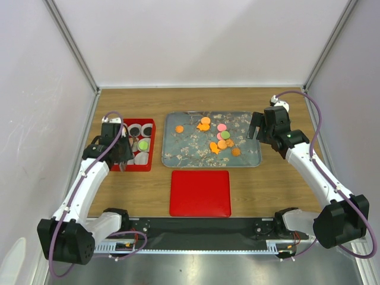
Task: Pack the cookies
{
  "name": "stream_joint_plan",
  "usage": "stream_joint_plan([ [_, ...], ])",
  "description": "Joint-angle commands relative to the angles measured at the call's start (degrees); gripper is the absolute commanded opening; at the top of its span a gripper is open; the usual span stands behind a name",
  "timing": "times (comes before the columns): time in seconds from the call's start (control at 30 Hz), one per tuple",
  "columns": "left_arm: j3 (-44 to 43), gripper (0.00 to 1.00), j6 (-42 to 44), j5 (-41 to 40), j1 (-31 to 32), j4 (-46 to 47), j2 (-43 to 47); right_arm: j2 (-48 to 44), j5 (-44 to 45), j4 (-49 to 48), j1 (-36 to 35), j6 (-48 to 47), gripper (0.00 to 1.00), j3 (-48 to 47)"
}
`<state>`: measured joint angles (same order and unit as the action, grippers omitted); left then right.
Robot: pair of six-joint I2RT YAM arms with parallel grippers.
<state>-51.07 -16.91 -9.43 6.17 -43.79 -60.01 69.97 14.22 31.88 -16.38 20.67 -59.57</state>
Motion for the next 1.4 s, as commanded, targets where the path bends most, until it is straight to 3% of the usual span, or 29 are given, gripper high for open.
stream_joint_plan([
  [0.0, 0.4, 0.41, 0.7, 0.8, -0.8, 3.1, -0.3, -0.2, -0.4, -1.3, 0.0, -0.9, 0.97, -0.4],
  [0.47, 0.5, 0.54, 0.5, 1.2, -2.2, 3.6, 0.3, -0.3, -0.8, -1.4, -0.1, -0.9, 0.97, -0.4],
  [0.73, -3.1, 0.53, 0.4, 4.0, -1.8, 2.4, 2.6, -0.2, -0.4, -1.3, 0.0, -1.0, 0.97, -0.4],
  [0.9, -7.4, 0.53, -1.9, 0.4, 8.1, 1.3, 2.6, -0.1, 0.6, -1.1, 0.0, -0.9, 0.97, -0.5],
  [1.13, -9.4, 0.53, -8.4, -4.7, 29.7, 3.8, -1.6, -0.1, 2.5, -0.4, 0.0, -1.1, 0.98, -0.9],
  [1.37, -9.2, 0.54, -10.7, -5.6, 40.5, 9.1, -8.5, 0.7, 4.0, 0.0, 0.1, -1.0, 0.98, -1.1],
])
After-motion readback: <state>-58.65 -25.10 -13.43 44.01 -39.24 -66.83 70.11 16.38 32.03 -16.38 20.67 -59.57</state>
